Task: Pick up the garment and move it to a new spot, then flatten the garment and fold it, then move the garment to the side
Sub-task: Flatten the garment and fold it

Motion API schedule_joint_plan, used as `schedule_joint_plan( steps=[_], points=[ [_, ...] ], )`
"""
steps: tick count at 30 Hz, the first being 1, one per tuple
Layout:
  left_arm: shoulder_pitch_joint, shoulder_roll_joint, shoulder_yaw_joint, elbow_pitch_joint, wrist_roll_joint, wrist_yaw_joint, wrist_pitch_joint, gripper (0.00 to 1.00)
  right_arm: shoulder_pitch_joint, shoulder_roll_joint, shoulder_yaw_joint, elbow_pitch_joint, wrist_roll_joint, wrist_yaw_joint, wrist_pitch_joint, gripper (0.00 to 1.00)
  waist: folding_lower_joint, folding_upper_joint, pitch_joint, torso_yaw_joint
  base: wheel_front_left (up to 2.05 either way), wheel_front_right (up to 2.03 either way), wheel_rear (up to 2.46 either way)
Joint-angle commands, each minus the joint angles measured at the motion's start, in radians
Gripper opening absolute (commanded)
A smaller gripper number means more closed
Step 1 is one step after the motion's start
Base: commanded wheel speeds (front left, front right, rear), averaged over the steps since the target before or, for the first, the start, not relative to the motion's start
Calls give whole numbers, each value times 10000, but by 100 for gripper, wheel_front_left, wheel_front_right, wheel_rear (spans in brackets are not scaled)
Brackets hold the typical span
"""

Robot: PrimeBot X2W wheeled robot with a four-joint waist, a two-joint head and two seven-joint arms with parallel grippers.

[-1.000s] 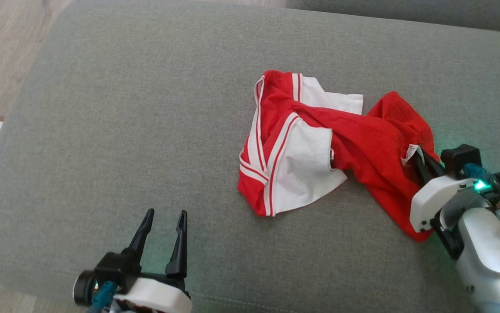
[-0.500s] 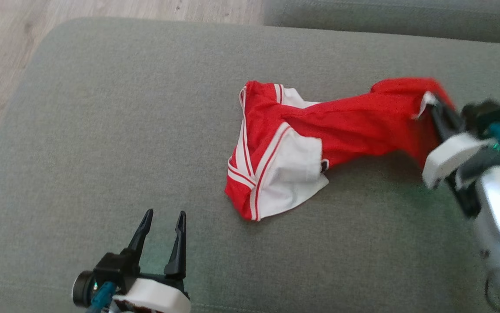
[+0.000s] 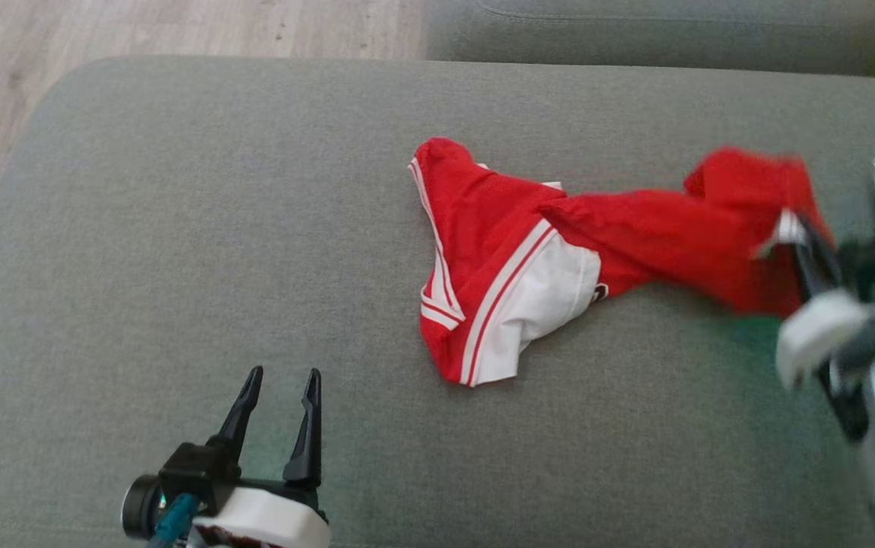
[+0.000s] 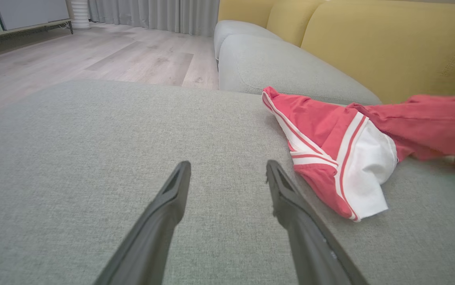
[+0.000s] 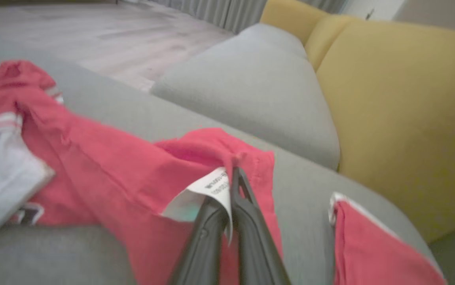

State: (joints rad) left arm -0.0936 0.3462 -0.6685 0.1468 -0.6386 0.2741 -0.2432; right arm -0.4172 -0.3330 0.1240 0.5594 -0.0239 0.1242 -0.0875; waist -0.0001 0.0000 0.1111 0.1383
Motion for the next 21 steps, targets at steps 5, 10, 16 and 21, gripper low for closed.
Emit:
schedule_joint_plan(
  steps=[5,10,16,21],
  points=[
    [-153,299,401,-384,-31,65,-51,100,1519,472,-848,-334,-228,65,-546,0,1,0,53,-203,0,0,0],
    [-142,337,395,-397,-43,80,-42,100,2273,919,-1506,-475,-419,65,-911,1,1,0,-5,-307,0,0,0],
    [-65,362,354,-383,-82,93,-15,100,3129,1464,-2010,-994,-647,65,-1054,100,1,0,-257,-477,0,0,0],
    [56,278,209,-336,-191,-29,34,100,3632,1871,-2205,-1850,-551,65,-1173,100,1,0,-537,-679,0,0,0]
  ],
)
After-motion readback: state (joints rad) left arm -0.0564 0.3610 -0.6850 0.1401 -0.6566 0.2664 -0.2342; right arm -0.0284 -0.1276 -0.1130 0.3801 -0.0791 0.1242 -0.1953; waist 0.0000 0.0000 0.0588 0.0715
